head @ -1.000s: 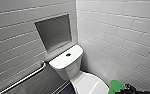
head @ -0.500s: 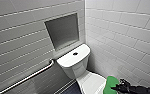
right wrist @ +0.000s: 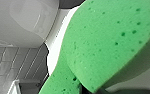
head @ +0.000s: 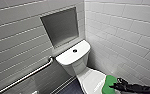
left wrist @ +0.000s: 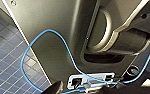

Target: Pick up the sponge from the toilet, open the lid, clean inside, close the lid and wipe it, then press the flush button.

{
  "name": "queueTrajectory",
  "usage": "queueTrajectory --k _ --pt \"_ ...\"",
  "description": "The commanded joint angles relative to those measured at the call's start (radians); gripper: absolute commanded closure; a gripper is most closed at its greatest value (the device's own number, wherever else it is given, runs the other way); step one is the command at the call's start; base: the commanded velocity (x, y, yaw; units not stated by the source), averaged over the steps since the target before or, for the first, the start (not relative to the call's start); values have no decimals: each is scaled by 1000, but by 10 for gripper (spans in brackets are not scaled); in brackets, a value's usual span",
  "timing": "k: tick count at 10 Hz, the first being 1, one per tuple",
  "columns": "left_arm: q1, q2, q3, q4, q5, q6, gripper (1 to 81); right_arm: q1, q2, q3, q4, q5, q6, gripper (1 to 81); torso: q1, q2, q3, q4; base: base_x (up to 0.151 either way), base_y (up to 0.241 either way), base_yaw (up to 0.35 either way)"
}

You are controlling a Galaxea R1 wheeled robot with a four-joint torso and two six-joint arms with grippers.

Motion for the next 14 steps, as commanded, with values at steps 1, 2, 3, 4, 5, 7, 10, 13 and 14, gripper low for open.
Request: queueTrajectory --k 1,2,3,4,5,7,10,13,14 --pt "8 -11 -1 4 67 2 10 158 43 -35 31 -26 13 811 0 0 3 0 0 0 0" --pt "8 -9 -1 6 61 2 10 186 89 -65 33 -17 45 811 0 1 -10 0 0 0 0" --pt "8 -9 -1 4 61 2 10 206 127 -109 33 -23 61 811 0 1 -17 0 0 0 0" --pt "9 -9 -1 6 61 2 10 221 180 -169 33 -29 64 811 0 1 -20 0 0 0 0" --pt "16 -8 -1 3 61 2 10 226 218 -211 33 -21 65 811 0 1 -18 0 0 0 0" --pt "25 -8 -1 1 61 2 10 220 290 -317 33 8 98 811 0 1 -19 0 0 0 0" --pt "40 -11 -1 -3 61 2 10 232 373 -428 25 29 102 811 0 1 -19 0 0 0 0" --pt "56 -14 -1 -5 61 2 10 187 377 -492 33 91 105 811 0 1 -19 0 0 0 0" --pt "56 -12 -1 -5 61 2 10 157 373 -522 33 106 117 811 0 1 -19 0 0 0 0"
